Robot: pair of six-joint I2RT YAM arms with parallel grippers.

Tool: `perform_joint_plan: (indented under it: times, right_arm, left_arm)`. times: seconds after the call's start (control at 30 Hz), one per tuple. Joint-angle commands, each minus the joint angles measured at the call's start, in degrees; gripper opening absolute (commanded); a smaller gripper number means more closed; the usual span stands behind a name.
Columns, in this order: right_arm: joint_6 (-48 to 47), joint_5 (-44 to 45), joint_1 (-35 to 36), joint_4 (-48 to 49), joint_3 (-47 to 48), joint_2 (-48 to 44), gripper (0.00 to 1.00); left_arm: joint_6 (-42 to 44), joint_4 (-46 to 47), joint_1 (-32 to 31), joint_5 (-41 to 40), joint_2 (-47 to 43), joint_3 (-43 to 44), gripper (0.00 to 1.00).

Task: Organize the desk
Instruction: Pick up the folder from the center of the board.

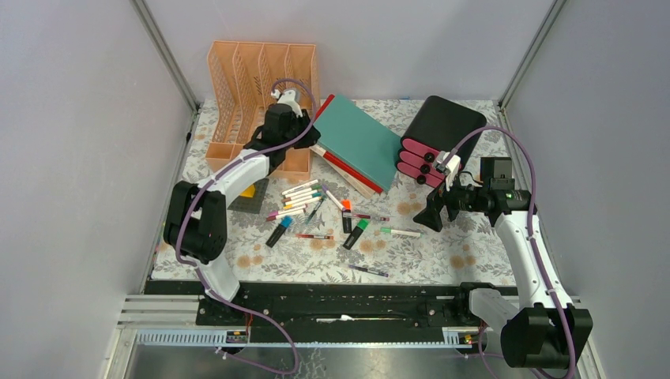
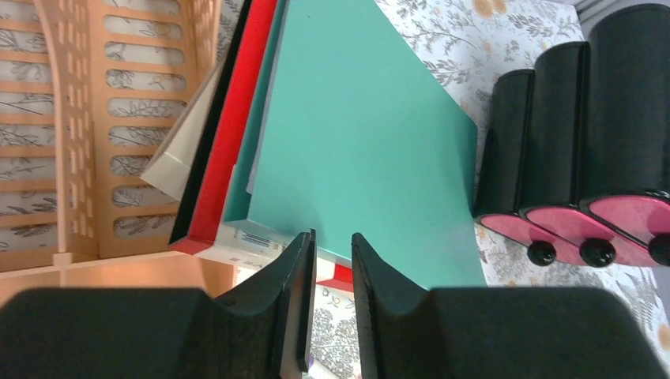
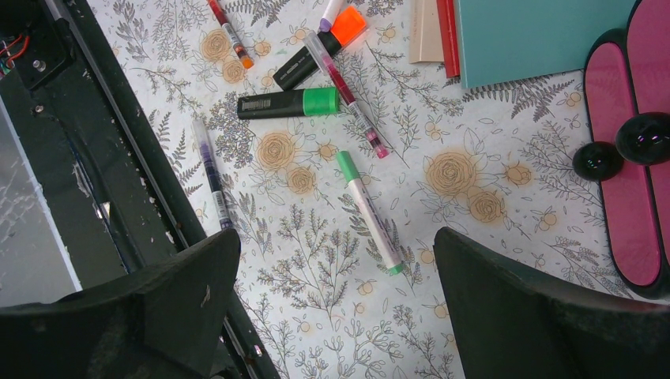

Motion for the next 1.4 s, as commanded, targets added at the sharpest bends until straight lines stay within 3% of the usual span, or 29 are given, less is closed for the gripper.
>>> perform_joint_plan:
  times: [0.0,0.13,0.23,0.63,0.77,0.9,1.17,1.23,1.37]
  right_arm:
    - [-0.9,0.4,0.5,-0.4,1.6,-0.1,1.00]
    - [-0.8,0.5,0.5,-0.3,1.6,-0.1,1.00]
    - [-0.8,0.2,0.5,-0.3,1.6,-0.1,1.00]
    - [-0.5,0.5,0.4,0.2,1.2,-0.2,1.00]
    - [-0.5,0.5,0.5,0.3,1.2,0.0,1.00]
    - [-0.5,0.7,0.4,0.4,1.1,0.1,1.00]
    - [-0.4,0.6,0.6,0.4,1.0,0.1,1.00]
    - [-0.4,0.7,0.6,0.4,1.1,0.0,1.00]
    - [-0.4,0.7,0.6,0.5,1.0,0.0,1.00]
  left_arm:
    - [-1.7,2.0,-0.2,3.6,-5.0,-1.3,0.27]
    - [-2.5,4.2,-0.5,2.8,-8.0,-4.7,0.27]
    - [-0.6,4.4,-0.3,-1.3,-9.0,-4.3,0.43]
    - [2.6,-3.0,3.2,0.9,3.7,10.4,0.60]
    - [3.0,-5.5,3.4,3.4,7.3,14.5,0.59]
    - [2.6,-6.1,3.4,5.6,8.8,16.0,0.46]
    - [2.4,-8.0,3.4,7.2,10.5,17.0,0.45]
    - [2.2,-8.0,3.4,8.2,10.4,17.1,0.34]
    - [1.5,-7.9,3.4,10.1,9.8,17.1,0.24]
